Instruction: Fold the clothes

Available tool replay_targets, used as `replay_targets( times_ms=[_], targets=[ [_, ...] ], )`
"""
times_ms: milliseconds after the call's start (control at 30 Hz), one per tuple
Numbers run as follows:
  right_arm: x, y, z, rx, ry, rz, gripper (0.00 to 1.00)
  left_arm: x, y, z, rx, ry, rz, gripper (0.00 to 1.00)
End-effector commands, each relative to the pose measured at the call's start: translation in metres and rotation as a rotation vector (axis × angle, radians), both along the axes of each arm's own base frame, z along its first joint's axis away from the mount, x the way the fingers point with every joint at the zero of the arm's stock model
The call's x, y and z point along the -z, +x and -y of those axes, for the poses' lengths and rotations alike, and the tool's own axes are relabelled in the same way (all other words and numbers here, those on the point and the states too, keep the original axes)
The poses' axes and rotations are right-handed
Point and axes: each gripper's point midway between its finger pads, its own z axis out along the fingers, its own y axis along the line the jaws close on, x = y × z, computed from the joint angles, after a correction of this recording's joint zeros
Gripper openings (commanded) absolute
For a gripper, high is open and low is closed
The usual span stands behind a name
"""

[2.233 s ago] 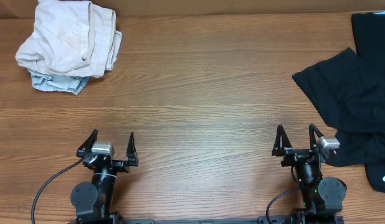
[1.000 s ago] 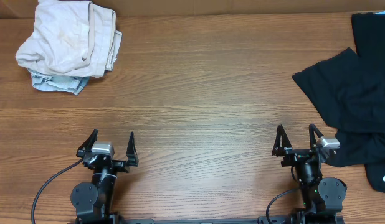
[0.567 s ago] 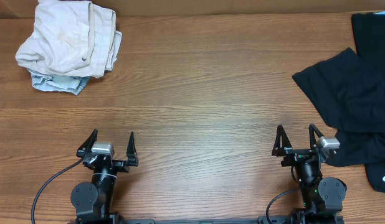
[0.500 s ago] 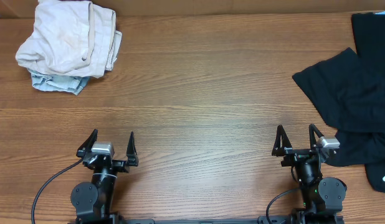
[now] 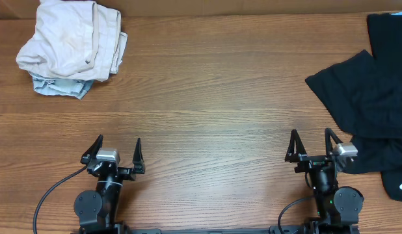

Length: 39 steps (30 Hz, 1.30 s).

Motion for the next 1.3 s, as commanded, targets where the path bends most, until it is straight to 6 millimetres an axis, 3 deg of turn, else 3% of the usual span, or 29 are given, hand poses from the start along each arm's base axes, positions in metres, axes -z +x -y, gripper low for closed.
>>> replay_targets(
  times_ms=[0, 233, 633, 933, 1133, 1267],
  targets=[
    [-0.008, -0.001, 0.001, 0.007, 0.003, 0.044, 1.0, -0.004, -0.002, 0.011, 0.068, -0.021, 0.016, 1.0],
    [-0.031, -0.007, -0.01, -0.06, -0.006, 0.097, 1.0, -0.027, -0.006, 0.014, 0.077, -0.05, 0.051, 1.0],
    [-0.091, -0.027, -0.006, -0.024, -0.044, 0.158, 1.0, -0.078, -0.006, 0.014, 0.08, -0.059, 0.006, 1.0],
    [-0.132, -0.048, 0.009, 0.074, -0.109, 0.131, 1.0, -0.148, 0.009, 0.014, 0.092, -0.078, -0.089, 1.0],
    [-0.152, -0.043, 0.006, 0.052, -0.11, 0.087, 1.0, -0.177, 0.021, 0.017, 0.123, -0.046, -0.146, 1.0],
    [-0.16, -0.035, 0.002, 0.02, -0.107, -0.002, 1.0, -0.185, 0.027, 0.016, 0.129, -0.015, -0.184, 1.0]
  ],
)
